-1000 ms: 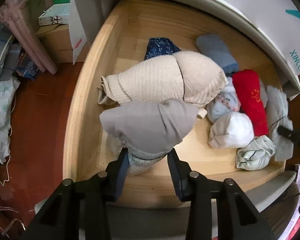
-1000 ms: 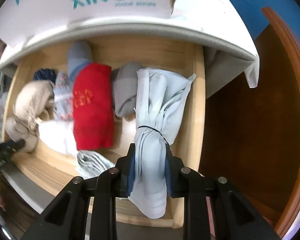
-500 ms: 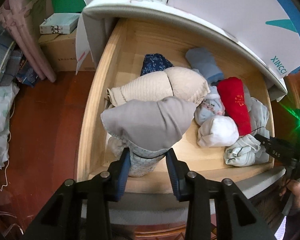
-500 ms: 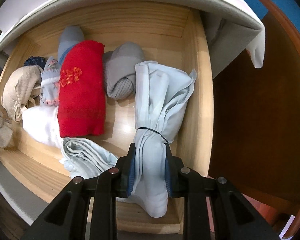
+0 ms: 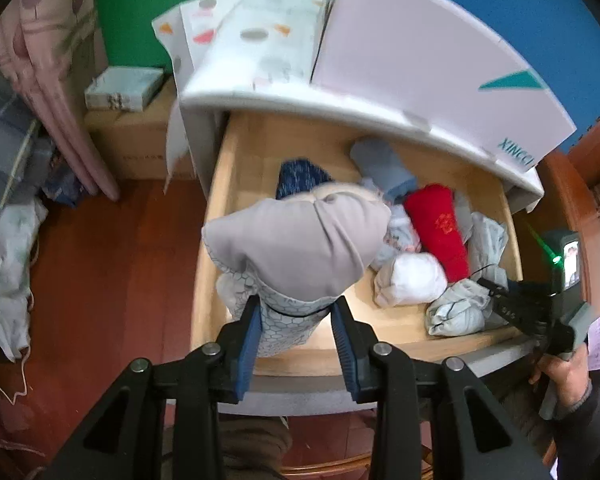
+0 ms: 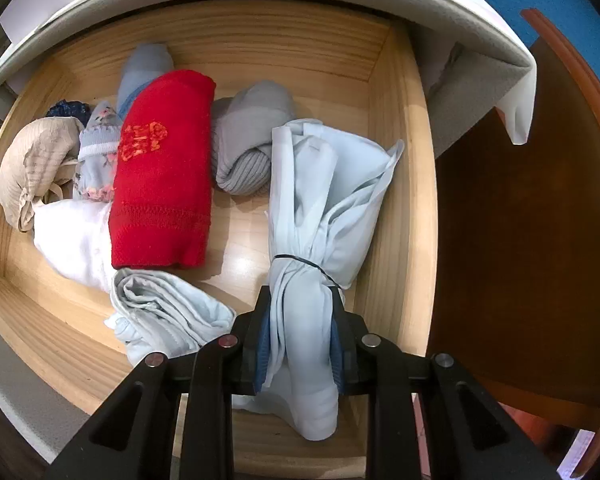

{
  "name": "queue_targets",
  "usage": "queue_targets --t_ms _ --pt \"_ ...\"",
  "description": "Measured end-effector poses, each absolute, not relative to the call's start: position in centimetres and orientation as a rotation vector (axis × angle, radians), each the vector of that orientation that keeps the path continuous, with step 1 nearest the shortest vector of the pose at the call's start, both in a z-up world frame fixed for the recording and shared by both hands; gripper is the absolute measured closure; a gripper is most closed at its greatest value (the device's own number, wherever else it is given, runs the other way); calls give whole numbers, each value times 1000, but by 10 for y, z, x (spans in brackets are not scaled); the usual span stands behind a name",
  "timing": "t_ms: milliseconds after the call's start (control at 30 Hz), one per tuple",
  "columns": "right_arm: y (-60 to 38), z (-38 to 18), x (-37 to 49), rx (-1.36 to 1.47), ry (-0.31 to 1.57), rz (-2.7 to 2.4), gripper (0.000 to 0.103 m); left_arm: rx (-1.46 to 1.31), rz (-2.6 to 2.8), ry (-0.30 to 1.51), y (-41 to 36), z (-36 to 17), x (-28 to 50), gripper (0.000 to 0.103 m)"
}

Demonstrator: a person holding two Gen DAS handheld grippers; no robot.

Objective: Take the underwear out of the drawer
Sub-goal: 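Lift the grey rolled underwear with the left tool into the white box and release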

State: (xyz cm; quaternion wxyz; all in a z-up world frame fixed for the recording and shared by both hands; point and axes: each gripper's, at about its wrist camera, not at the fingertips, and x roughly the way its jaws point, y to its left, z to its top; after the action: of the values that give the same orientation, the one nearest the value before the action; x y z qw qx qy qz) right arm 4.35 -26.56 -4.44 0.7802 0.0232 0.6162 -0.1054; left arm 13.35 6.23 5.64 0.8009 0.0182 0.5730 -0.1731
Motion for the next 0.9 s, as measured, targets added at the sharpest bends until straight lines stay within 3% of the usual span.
queue_targets --t_ms 400,633,900 --pt "-264 -45 44 26 1335 -227 80 111 -437 985 58 181 143 68" --pt "-266 -45 45 32 1338 -223 79 137 -494 869 20 251 188 68" --pt "-266 -46 46 40 1339 -219 78 134 -549 878 -40 262 260 68"
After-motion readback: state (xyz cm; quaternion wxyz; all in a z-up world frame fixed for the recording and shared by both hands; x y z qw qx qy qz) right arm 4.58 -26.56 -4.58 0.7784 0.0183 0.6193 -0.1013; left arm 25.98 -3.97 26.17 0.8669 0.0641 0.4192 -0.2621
